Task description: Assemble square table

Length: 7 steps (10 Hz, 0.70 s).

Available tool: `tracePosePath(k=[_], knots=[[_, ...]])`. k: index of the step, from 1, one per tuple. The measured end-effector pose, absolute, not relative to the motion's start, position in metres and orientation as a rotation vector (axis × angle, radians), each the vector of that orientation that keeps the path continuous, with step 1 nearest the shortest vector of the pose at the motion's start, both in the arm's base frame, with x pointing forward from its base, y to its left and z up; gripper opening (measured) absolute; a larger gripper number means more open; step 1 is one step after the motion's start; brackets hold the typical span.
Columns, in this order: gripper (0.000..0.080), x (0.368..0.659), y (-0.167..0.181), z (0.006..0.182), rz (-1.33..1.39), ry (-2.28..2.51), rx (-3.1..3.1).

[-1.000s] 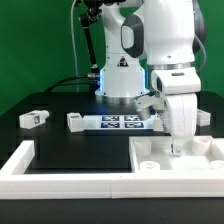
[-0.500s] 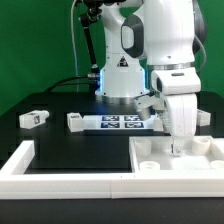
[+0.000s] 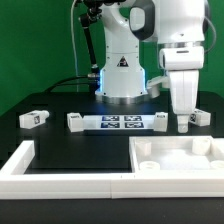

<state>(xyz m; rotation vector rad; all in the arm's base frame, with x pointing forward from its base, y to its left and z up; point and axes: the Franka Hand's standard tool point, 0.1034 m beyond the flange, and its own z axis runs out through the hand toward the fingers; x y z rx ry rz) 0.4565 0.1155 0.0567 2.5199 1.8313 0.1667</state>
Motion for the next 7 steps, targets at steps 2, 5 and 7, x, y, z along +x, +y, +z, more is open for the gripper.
tracePosePath(k=[2,5,7], knots=[[0.0649,0.452,0.134,0.062,0.193,1.663,2.648],[0.0649,0.452,0.134,0.061,0.192,1.392,2.828],[0.0649,0.431,0.162,0.057,0.145,1.121,2.977]])
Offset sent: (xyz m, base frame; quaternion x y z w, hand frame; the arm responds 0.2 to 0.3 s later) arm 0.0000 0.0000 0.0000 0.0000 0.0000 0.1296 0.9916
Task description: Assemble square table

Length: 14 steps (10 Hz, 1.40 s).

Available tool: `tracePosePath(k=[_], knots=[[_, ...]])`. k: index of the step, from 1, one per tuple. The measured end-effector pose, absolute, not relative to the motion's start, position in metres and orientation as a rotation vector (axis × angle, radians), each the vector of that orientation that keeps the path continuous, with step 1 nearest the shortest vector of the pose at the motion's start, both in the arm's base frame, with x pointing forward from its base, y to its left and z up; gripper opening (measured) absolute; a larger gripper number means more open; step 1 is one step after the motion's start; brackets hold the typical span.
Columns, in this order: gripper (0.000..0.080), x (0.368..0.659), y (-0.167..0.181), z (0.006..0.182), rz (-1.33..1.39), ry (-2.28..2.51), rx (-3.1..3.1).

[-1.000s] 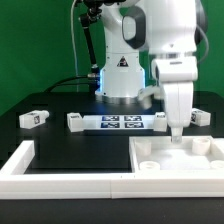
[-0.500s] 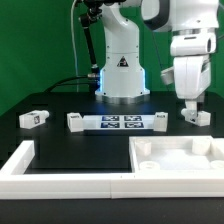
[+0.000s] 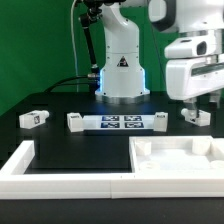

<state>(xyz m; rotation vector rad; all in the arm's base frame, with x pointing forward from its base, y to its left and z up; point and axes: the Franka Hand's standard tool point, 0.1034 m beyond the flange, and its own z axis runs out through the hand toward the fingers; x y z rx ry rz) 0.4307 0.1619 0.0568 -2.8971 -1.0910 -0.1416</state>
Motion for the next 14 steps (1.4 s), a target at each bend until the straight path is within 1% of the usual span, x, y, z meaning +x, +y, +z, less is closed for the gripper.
tracePosePath(k=[1,2,3,6,7,8,10,11,12,13,14], knots=[[0.0649,0.418,0.175,0.057,-0.123,-0.983,-2.927],[0.0649,0.406,0.179,0.056,-0.102,-0.862,-2.958],[0.0649,0.398,0.185,0.054,-0.099,-0.846,-2.96],[0.0649,0.398,0.184,0.053,-0.046,-0.863,-2.966],[0.0649,0.386,0.18,0.05,0.195,-0.82,-3.009],[0.0649,0.38,0.186,0.052,0.38,-0.762,-3.046],[0.0649,0.365,0.191,0.046,0.725,-0.761,-3.045],[0.0649,0.368,0.192,0.043,0.841,-0.752,-3.028],[0.0648,0.367,0.192,0.043,0.95,-0.752,-3.009],[0.0649,0.367,0.192,0.042,1.007,-0.75,-2.997],[0.0649,0.36,0.189,0.042,1.159,-0.75,-2.963]])
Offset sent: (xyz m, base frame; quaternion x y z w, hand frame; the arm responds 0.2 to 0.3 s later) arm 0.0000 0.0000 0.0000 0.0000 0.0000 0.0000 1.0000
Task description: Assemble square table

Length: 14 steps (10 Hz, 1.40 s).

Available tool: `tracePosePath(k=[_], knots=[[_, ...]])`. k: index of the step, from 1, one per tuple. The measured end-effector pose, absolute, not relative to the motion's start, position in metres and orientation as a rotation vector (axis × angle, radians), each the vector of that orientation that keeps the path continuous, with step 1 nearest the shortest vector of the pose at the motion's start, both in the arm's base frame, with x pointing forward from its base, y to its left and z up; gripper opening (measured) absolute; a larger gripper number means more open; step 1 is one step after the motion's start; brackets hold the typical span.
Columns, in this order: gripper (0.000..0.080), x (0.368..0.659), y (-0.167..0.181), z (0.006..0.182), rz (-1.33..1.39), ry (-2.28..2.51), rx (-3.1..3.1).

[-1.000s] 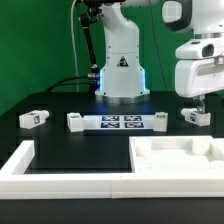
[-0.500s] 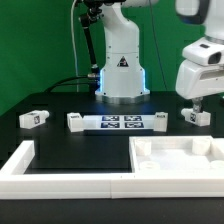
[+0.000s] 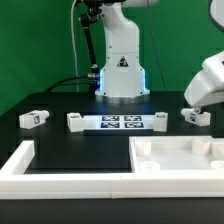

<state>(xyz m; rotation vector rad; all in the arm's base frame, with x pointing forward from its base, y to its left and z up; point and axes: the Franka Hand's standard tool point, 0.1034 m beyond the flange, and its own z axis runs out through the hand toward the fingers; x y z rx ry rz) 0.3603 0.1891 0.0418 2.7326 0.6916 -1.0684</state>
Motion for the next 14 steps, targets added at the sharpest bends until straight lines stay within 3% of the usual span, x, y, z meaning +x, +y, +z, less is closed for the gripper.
tracePosePath(k=[2,5,7,10,12,14], knots=[[0.0649,0.351,0.192,0.028,-1.191,0.586,2.679],[0.0648,0.35,0.193,0.027,-1.187,0.584,2.681],[0.0649,0.324,0.189,0.015,-1.219,0.615,2.638],[0.0637,0.323,0.187,0.014,-1.221,0.616,2.634],[0.0283,0.323,0.187,0.014,-1.221,0.615,2.634],[0.0288,0.323,0.187,0.014,-1.222,0.615,2.634]])
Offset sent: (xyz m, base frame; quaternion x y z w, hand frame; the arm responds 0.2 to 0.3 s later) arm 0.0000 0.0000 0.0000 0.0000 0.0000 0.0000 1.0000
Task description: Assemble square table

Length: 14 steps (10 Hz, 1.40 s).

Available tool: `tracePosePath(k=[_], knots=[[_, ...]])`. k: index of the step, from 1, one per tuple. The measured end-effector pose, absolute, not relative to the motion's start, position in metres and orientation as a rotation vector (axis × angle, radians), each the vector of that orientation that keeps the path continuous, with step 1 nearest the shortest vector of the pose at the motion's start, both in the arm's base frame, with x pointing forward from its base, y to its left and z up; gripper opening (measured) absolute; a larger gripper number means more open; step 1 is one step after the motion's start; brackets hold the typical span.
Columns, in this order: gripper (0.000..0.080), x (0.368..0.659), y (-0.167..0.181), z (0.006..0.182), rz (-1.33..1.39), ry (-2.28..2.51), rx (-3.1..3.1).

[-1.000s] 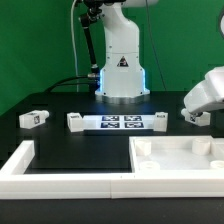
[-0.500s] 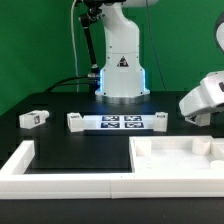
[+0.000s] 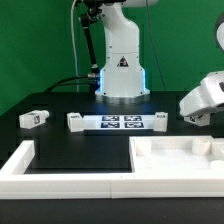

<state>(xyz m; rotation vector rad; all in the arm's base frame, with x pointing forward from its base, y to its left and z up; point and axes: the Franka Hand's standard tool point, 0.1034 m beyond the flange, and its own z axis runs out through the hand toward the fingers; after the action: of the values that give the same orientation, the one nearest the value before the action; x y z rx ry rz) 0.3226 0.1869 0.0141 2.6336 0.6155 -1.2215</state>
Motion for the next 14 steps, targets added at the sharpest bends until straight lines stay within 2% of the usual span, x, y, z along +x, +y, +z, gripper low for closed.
tracePosePath(k=[4,6,9,10,11,12,13,14], knots=[[0.0288,0.326,0.186,0.018,-1.236,0.628,2.637],[0.0289,0.374,0.178,0.064,-1.214,0.575,2.688],[0.0289,0.419,0.152,0.128,-1.083,0.501,2.795],[0.0291,0.422,0.157,0.115,-0.906,0.517,2.877],[0.0291,0.414,0.156,0.113,-0.87,0.529,2.885],[0.0291,0.423,0.158,0.113,-0.751,0.53,2.932],[0.0291,0.433,0.156,0.118,-0.61,0.569,2.979],[0.0291,0.474,0.14,0.152,-0.373,0.591,3.05]])
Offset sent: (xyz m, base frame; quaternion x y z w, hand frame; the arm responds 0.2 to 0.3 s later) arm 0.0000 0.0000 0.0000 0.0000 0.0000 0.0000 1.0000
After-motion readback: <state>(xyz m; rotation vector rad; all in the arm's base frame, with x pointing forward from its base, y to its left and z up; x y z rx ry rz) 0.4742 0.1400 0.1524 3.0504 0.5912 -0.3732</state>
